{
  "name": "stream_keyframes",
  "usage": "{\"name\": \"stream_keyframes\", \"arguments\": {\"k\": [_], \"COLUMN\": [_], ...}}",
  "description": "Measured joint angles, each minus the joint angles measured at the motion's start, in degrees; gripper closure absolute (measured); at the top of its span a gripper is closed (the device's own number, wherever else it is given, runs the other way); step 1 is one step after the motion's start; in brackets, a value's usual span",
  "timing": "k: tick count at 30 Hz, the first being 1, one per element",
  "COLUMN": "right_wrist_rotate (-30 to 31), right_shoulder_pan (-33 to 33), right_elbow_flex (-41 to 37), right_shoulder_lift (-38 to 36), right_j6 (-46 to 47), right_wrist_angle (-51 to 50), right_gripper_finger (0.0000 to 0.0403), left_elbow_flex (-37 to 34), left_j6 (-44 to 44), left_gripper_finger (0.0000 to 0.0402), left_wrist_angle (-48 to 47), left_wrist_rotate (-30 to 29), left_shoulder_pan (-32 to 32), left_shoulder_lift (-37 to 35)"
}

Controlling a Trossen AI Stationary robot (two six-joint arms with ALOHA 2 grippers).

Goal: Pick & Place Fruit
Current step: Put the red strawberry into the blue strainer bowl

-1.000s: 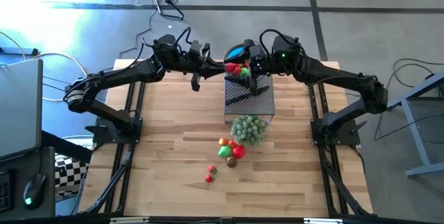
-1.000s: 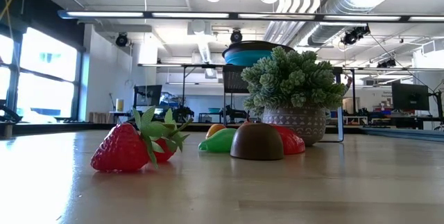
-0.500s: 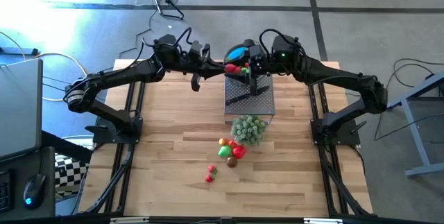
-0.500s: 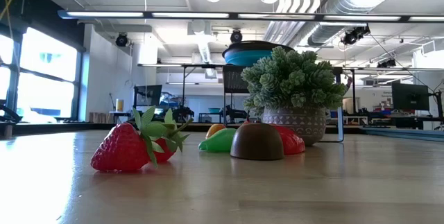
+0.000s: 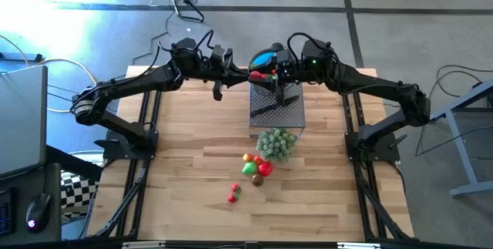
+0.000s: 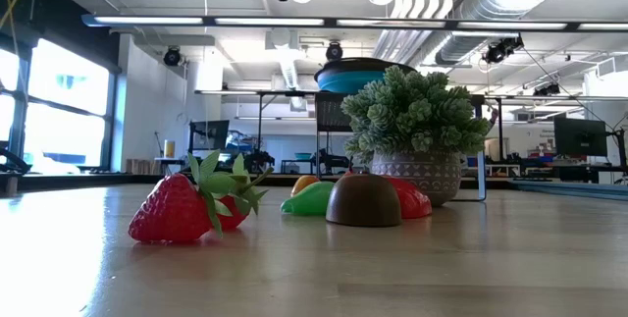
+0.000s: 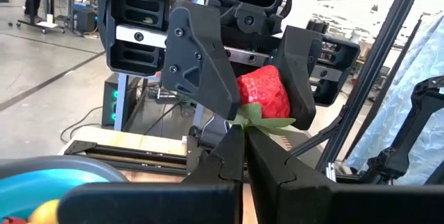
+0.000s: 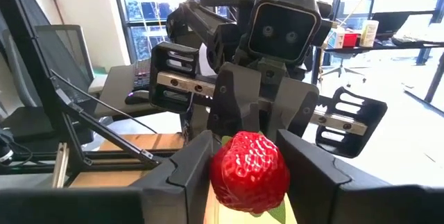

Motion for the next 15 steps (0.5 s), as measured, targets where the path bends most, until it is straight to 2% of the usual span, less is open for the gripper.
{"name": "stream_keyframes", "arguments": {"k": [11,15], "right_wrist_rotate": [0.2,0.4], "right_shoulder_pan": [0.0,0.0], "right_elbow_flex": [0.0,0.0], "right_shoulder_lift": [0.0,0.0], "right_j6": [0.1,0.4], "right_wrist_angle": [-0.2,-0.3], "right_gripper_finger": [0.0273,0.0269], "left_elbow_flex": [0.0,0.0], "left_j6": [0.0,-0.4], "left_gripper_finger": [0.0381,0.0370], "left_wrist_angle": [0.1,0.1], "left_wrist_rotate": [-0.2,-4.3], "left_shoulder_pan": [0.0,0.0], "left_shoulder_lift": [0.0,0.0]}}
